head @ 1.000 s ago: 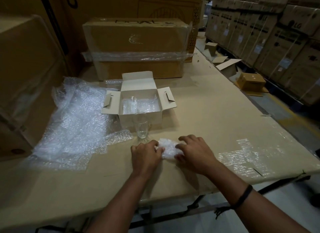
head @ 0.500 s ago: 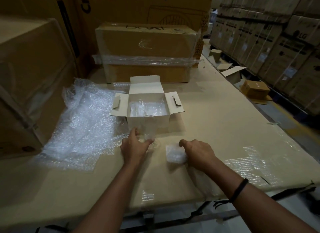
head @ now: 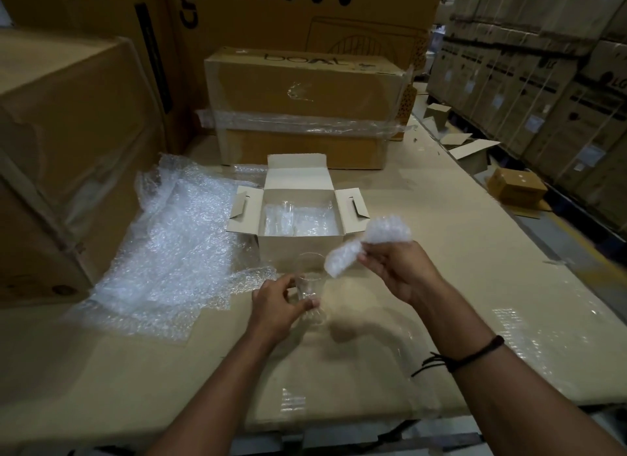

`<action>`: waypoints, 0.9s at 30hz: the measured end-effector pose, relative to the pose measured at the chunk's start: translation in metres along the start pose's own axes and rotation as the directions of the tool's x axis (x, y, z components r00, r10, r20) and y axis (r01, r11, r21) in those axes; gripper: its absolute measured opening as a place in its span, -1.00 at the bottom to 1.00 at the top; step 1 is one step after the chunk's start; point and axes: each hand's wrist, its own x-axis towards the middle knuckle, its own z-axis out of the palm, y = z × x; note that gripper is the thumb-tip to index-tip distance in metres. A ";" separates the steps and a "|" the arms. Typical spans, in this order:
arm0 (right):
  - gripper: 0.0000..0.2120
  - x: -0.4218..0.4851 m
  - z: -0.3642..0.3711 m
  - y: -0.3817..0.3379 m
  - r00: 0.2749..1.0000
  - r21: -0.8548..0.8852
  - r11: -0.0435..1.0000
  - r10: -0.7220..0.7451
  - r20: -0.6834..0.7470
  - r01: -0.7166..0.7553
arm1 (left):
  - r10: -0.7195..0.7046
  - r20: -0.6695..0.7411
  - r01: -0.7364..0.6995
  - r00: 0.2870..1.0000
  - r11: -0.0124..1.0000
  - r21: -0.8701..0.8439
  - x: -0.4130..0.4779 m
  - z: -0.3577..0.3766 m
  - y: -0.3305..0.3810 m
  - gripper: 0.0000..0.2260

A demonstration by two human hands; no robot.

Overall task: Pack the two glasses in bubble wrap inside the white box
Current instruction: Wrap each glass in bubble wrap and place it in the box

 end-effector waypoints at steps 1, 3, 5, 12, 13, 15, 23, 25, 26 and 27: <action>-0.90 0.003 0.007 -0.001 0.999 0.067 0.997 0.034 -0.004 -0.034 | 0.011 0.003 -0.011 1.000 1.000 0.006 0.001 0.000 -0.002 -0.48; -0.91 0.010 0.021 0.003 0.999 0.080 0.996 0.049 0.004 -0.049 | 0.019 0.012 -0.020 1.000 1.000 0.015 0.001 -0.002 0.002 -0.51; -0.91 0.013 0.032 0.011 0.999 -0.124 0.991 -0.046 0.009 0.047 | 0.020 0.020 -0.021 1.000 1.000 0.023 0.001 -0.003 0.004 -0.57; -0.82 0.010 0.046 0.021 0.828 -0.877 -0.069 -0.300 0.473 0.476 | 0.030 0.001 -0.030 1.000 0.998 0.052 -0.003 -0.007 0.012 -0.68; -0.78 0.010 0.046 0.018 0.808 -0.831 -0.152 -0.197 0.556 0.535 | 0.026 -0.001 -0.026 1.000 0.999 0.048 -0.003 -0.007 0.013 -0.68; -0.70 0.010 0.042 0.010 0.772 -0.750 -0.249 -0.014 0.635 0.613 | 0.031 0.003 -0.031 1.000 0.998 0.046 -0.005 -0.007 0.015 -0.64; -0.70 0.012 0.053 0.021 0.687 -0.642 -0.436 -0.071 0.723 0.630 | 0.005 -0.005 -0.005 1.000 0.998 0.056 -0.005 -0.011 0.019 -0.69; -0.81 0.015 0.058 0.026 0.710 -0.693 -0.421 -0.147 0.689 0.585 | 0.008 -0.009 -0.007 1.000 0.997 0.072 -0.006 -0.011 0.022 -0.69; -0.81 0.016 0.059 0.027 0.738 -0.741 -0.389 -0.192 0.646 0.548 | 0.012 -0.009 -0.012 1.000 0.997 0.080 -0.006 -0.010 0.021 -0.66; -0.79 0.017 0.060 0.028 0.759 -0.783 -0.356 -0.241 0.605 0.510 | 0.018 -0.008 -0.017 1.000 0.996 0.085 -0.005 -0.010 0.020 -0.61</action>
